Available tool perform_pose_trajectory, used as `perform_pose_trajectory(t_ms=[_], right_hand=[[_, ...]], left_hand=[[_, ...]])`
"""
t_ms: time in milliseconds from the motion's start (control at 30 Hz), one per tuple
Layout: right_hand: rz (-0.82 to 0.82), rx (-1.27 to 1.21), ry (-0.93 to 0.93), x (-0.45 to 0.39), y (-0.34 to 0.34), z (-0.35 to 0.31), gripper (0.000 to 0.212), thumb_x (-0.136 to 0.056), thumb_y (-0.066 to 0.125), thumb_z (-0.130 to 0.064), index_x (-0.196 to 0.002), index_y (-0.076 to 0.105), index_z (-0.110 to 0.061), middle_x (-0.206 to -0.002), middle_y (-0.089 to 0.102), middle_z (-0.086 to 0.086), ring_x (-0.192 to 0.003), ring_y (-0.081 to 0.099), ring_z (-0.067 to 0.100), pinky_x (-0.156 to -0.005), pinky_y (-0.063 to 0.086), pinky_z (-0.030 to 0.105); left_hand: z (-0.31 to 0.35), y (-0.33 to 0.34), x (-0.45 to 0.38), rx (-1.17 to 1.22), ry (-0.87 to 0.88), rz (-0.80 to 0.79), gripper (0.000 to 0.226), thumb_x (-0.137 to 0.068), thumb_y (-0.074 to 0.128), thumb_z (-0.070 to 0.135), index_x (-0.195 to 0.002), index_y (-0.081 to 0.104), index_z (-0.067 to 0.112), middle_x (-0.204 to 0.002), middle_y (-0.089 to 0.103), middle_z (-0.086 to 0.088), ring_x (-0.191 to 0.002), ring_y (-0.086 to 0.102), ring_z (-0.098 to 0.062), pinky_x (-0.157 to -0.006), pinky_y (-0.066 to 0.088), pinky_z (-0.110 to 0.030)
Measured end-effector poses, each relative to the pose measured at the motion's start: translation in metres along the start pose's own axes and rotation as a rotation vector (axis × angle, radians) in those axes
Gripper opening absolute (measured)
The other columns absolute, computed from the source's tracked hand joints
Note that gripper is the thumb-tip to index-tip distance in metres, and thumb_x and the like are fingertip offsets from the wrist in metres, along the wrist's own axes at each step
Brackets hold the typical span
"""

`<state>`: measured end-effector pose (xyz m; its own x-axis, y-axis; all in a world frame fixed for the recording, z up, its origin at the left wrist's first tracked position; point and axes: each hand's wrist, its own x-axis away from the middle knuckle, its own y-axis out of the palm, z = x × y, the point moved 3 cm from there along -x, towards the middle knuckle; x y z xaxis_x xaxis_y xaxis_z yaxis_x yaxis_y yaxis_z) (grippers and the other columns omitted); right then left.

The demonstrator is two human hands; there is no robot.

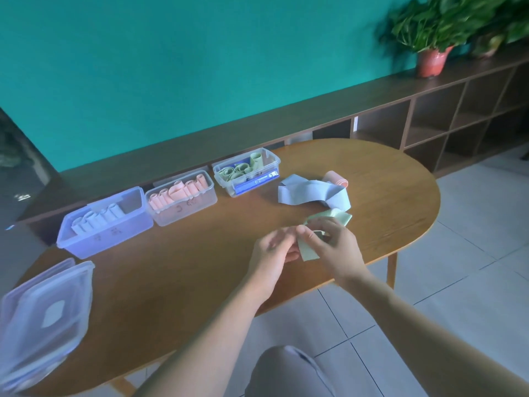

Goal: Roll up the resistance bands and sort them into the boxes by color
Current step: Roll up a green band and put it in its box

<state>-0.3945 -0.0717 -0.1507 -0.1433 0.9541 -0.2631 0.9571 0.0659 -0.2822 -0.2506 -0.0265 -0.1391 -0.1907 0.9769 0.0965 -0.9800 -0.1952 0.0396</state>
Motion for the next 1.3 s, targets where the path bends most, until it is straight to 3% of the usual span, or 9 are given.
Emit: perform_pose_trajectory(t_ms=[133, 267, 367, 600, 733, 900, 1000, 1133, 1300], right_hand=[[-0.024, -0.045, -0.045, 0.009, -0.001, -0.034, 0.02, -0.093, 0.068, -0.045, -0.089, 0.072, -0.026, -0.11, 0.069, -0.011, -0.098, 0.065, 0.003, -0.08, 0.046, 0.016], [-0.065, -0.123, -0.077, 0.016, 0.001, -0.069, 0.018, -0.093, 0.069, -0.041, -0.1, 0.073, -0.024, -0.113, 0.068, -0.012, -0.094, 0.069, 0.003, -0.082, 0.054, 0.024], [-0.118, -0.126, -0.132, 0.019, 0.005, -0.098, 0.02, -0.093, 0.07, -0.039, -0.108, 0.072, -0.027, -0.114, 0.068, -0.012, -0.09, 0.071, 0.007, -0.079, 0.054, 0.02], [-0.408, -0.241, -0.29, 0.027, 0.034, -0.17, 0.059, -0.068, 0.09, -0.048, -0.121, 0.07, -0.034, -0.12, 0.071, -0.007, -0.112, 0.067, 0.016, -0.095, 0.054, 0.037], [-0.303, -0.148, -0.49, 0.037, 0.04, -0.215, 0.044, -0.068, 0.088, -0.033, -0.108, 0.072, -0.04, -0.123, 0.067, -0.01, -0.109, 0.064, 0.003, -0.091, 0.053, 0.024], [-0.327, -0.166, -0.561, 0.056, 0.055, -0.258, 0.027, -0.073, 0.086, -0.024, -0.092, 0.075, -0.039, -0.093, 0.075, -0.003, -0.078, 0.067, 0.018, -0.07, 0.05, 0.014], [-0.337, -0.205, -0.568, 0.064, 0.062, -0.276, 0.012, -0.077, 0.083, -0.022, -0.088, 0.079, -0.025, -0.078, 0.074, -0.013, -0.066, 0.065, 0.006, -0.065, 0.047, 0.012], [-0.398, -0.308, -0.496, 0.067, 0.065, -0.292, 0.006, -0.084, 0.08, -0.012, -0.089, 0.079, -0.009, -0.064, 0.071, -0.013, -0.052, 0.058, 0.001, -0.056, 0.041, 0.008], [-0.464, -0.277, -0.466, 0.062, 0.079, -0.291, 0.007, -0.083, 0.081, -0.019, -0.087, 0.08, -0.013, -0.07, 0.074, -0.001, -0.056, 0.059, 0.01, -0.058, 0.045, 0.015]], left_hand=[[0.02, -0.015, 0.014, -0.054, 0.044, 0.037, 0.026, -0.081, 0.084, 0.03, -0.104, 0.079, 0.019, -0.1, 0.078, -0.002, -0.1, 0.072, -0.019, -0.096, 0.055, -0.041], [0.049, -0.04, 0.026, -0.064, 0.097, 0.118, 0.025, -0.084, 0.079, 0.012, -0.104, 0.078, 0.027, -0.102, 0.077, 0.0, -0.101, 0.071, -0.021, -0.098, 0.054, -0.045], [0.076, -0.063, 0.039, -0.027, 0.129, 0.141, 0.026, -0.09, 0.073, 0.009, -0.112, 0.076, 0.022, -0.11, 0.076, -0.005, -0.109, 0.069, -0.029, -0.095, 0.054, -0.042], [0.143, -0.108, 0.081, 0.141, 0.218, 0.136, 0.026, -0.093, 0.066, 0.0, -0.119, 0.069, 0.0, -0.116, 0.072, -0.017, -0.104, 0.07, -0.028, -0.074, 0.058, -0.03], [0.17, -0.13, 0.111, 0.172, 0.273, 0.195, 0.023, -0.093, 0.066, -0.001, -0.116, 0.068, -0.003, -0.117, 0.071, -0.021, -0.106, 0.07, -0.03, -0.076, 0.059, -0.027], [0.189, -0.146, 0.15, 0.123, 0.326, 0.259, 0.026, -0.093, 0.067, 0.002, -0.118, 0.065, -0.004, -0.114, 0.072, -0.02, -0.102, 0.072, -0.028, -0.079, 0.06, -0.03], [0.198, -0.152, 0.172, 0.096, 0.325, 0.301, 0.018, -0.098, 0.065, 0.014, -0.106, 0.068, -0.001, -0.098, 0.074, -0.013, -0.085, 0.074, -0.022, -0.072, 0.06, -0.028], [0.211, -0.172, 0.199, -0.464, 0.415, 0.521, 0.054, -0.101, 0.049, 0.054, -0.09, 0.071, 0.005, -0.055, 0.058, 0.005, -0.05, 0.055, -0.014, -0.056, 0.049, -0.037], [0.21, -0.178, 0.206, -0.562, 0.519, 0.395, 0.03, -0.093, 0.066, 0.049, -0.089, 0.077, 0.022, -0.051, 0.051, 0.016, -0.05, 0.042, -0.004, -0.056, 0.034, -0.024]])
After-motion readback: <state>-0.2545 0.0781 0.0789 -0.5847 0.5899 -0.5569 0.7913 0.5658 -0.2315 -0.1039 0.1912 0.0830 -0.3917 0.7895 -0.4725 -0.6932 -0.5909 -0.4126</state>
